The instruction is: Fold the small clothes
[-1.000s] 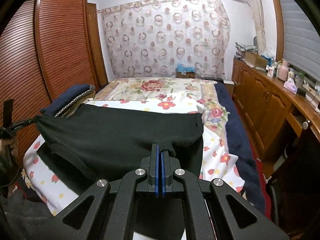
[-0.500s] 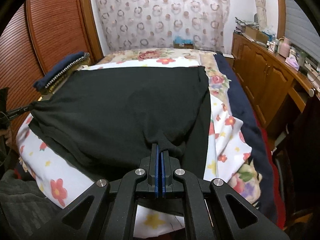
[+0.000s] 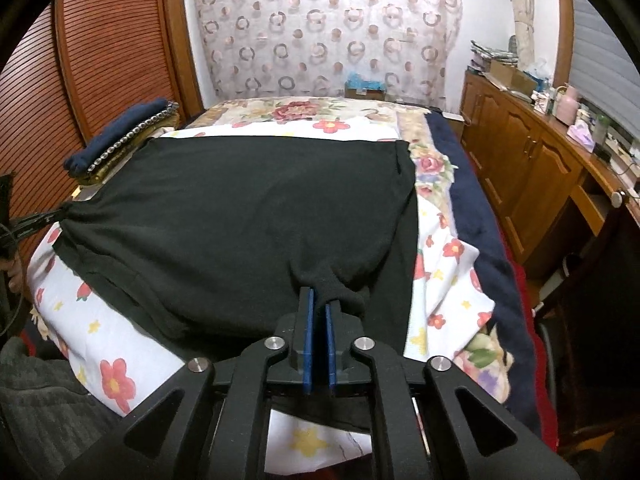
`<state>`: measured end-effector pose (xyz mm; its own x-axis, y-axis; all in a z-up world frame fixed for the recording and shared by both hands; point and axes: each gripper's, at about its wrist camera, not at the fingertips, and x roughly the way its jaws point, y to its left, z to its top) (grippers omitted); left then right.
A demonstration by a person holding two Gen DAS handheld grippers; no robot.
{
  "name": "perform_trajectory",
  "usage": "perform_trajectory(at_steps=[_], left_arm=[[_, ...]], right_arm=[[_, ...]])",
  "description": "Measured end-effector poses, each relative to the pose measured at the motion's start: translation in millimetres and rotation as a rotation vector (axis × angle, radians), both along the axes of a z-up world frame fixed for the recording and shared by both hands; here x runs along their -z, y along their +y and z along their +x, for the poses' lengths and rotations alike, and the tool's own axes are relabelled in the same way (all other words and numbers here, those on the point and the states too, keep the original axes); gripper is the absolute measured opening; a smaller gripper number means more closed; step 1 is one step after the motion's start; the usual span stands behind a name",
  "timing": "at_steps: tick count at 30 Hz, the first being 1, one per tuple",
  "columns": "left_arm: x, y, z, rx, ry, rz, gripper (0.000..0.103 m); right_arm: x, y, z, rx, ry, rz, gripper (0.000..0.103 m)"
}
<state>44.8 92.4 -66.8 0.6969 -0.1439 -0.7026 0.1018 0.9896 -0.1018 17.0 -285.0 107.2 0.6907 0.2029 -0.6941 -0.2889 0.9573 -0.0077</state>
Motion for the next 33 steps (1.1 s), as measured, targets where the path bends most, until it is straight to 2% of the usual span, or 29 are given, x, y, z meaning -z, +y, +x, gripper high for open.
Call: perform_trajectory(at_steps=[2, 4, 6, 9, 11, 13, 15, 17, 20, 26, 30, 33], left_arm=[[0, 0, 0, 0.0, 0.0, 0.0, 0.007], [1, 0, 0, 0.001, 0.001, 0.004, 0.007], [1, 0, 0, -0.004, 0.005, 0.001, 0.007], [3, -1, -1, -0.007, 0.014, -0.002, 0.009], [5, -1, 0, -0.007, 0.027, 0.001, 0.012], [7, -1, 1, -0.01, 0.031, 0.008, 0.024], [6, 3, 1, -0.015, 0.025, 0.0, 0.046], [5, 5, 2, -0.015, 0.026, -0.022, 0.048], [5, 7, 2, -0.024, 0.028, -0.017, 0.06], [13, 11, 8, -0.04, 0.057, -0.012, 0.062], [22, 14, 12, -0.046, 0.081, -0.015, 0.062], [25, 16, 12, -0.047, 0.092, -0.024, 0.062]], right_arm=[[-3, -1, -5, -0.004, -0.007, 0.001, 0.009], [-7, 0, -8, -0.006, -0.015, -0.008, 0.018], [-10, -2, -9, -0.013, -0.01, 0.006, 0.037], [-13, -7, -16, -0.013, -0.024, 0.034, 0.045], [-14, -8, -21, -0.012, -0.025, 0.028, 0.047], [-11, -6, -21, -0.009, -0.035, 0.005, 0.049], [-8, -1, -18, -0.003, -0.041, -0.017, 0.049], [-4, 7, -12, -0.013, -0.041, -0.02, 0.049], [6, 24, -2, -0.039, -0.05, -0.028, 0.05], [32, 47, 25, -0.076, -0.049, 0.004, 0.05], [47, 51, 34, -0.011, -0.073, -0.013, 0.05], [58, 52, 33, -0.014, -0.058, 0.0, 0.05]])
